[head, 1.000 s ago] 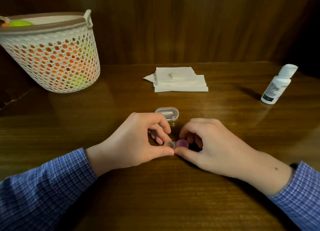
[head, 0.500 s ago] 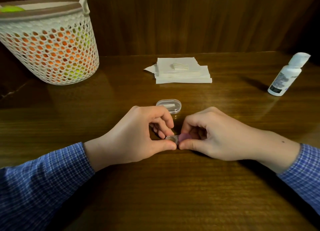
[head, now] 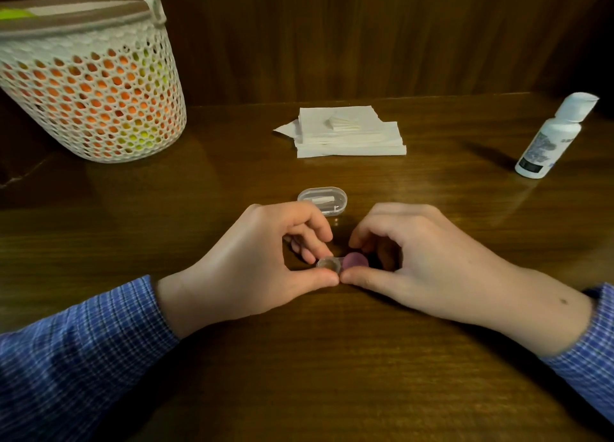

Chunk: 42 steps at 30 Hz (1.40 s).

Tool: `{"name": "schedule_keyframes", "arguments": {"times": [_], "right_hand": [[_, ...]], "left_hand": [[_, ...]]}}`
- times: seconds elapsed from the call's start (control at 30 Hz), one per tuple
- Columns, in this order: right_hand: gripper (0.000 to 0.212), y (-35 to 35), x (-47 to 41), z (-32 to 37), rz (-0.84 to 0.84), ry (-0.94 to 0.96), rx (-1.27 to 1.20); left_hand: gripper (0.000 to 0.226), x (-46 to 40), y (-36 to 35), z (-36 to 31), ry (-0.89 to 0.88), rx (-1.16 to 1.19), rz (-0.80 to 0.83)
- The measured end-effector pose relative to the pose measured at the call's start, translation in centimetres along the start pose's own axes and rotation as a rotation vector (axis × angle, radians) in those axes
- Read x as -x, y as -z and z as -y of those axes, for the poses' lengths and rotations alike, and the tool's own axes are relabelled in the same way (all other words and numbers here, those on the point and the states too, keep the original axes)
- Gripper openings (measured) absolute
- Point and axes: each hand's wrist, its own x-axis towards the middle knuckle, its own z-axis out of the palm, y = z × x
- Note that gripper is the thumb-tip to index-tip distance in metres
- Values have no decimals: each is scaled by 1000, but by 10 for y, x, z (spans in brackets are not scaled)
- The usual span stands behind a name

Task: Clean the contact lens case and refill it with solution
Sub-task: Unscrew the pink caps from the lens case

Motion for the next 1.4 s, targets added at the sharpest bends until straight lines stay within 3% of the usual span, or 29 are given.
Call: {"name": "schedule_keyframes", "arguments": {"times": [0.2,0.53,1.03,1.2,1.4], "right_hand": [[44,-6,5,2,-53,-90,-233],[65,-4,1,1,-26,-98,-248],[60,-6,-2,-2,5,-112,-294],[53,-4,-1,-6,45,-64,-409],[56,-7,-3,-5,22,-94,-345]], "left_hand": [[38,0,0,0,-2,12,10],[31,2,-3,4,-134,-80,85],[32,1,0,4,-184,-130,160],[33,1,0,4,-174,-127,164],[33,1,0,3,-178,-114,162]]}}
